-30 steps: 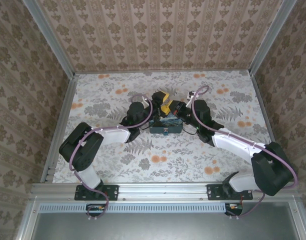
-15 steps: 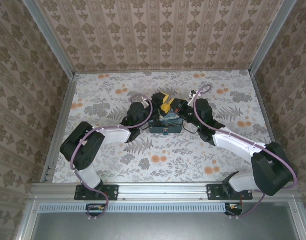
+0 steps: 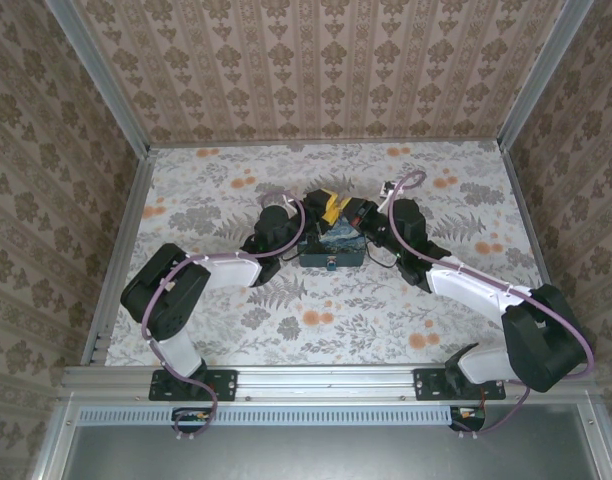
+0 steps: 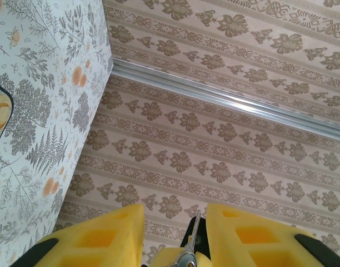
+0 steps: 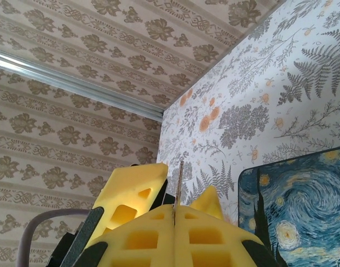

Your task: Unlock a padlock with a key

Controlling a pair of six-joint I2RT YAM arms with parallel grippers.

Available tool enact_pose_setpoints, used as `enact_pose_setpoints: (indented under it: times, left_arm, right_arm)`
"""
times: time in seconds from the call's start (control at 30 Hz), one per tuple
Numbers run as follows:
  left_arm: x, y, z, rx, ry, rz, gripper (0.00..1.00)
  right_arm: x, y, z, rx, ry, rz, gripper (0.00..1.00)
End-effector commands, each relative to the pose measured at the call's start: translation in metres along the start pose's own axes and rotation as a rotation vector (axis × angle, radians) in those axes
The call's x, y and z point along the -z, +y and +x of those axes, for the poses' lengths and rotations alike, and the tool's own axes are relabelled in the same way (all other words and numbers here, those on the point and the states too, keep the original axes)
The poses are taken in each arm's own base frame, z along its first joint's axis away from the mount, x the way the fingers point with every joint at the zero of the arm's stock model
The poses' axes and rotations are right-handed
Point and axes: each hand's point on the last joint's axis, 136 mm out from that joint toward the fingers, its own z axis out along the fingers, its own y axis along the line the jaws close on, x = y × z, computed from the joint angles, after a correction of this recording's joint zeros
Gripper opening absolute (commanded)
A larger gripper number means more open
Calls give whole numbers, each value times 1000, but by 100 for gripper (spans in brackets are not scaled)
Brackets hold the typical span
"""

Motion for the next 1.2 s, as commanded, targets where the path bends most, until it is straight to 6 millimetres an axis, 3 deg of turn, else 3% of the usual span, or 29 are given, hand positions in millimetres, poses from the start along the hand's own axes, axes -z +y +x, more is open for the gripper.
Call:
enact_pose_setpoints:
  times: [0.0,0.63,0.83,0.9,0.93,1.07,1.17]
  left_arm:
    - [1,-9,-2,-14,-1,46,33]
    - [0,-11,1,-22,8,49,13]
    - [-1,-8,1,-25,8,41,0]
    - [0,-7,1,-31,8,38,0]
    - [0,-6,0,-38,7,36,0]
    - [4,-6,-7,-124,17,18,0]
    - [11,-4,-16,-234,30,-7,0]
  right_arm:
    - [5,-1,-4,-8,-25,-3,0]
    - [5,-4,-5,-17,-27,1,0]
    - [5,-3,-5,-18,-25,-2,0]
    - [5,-3,-5,-18,-25,-2,0]
    - [6,-5,-5,-17,-24,3,3]
    - [15,-20,-8,-23,-31,34,32]
    - [28,-41,-10,-20,-29,78,43]
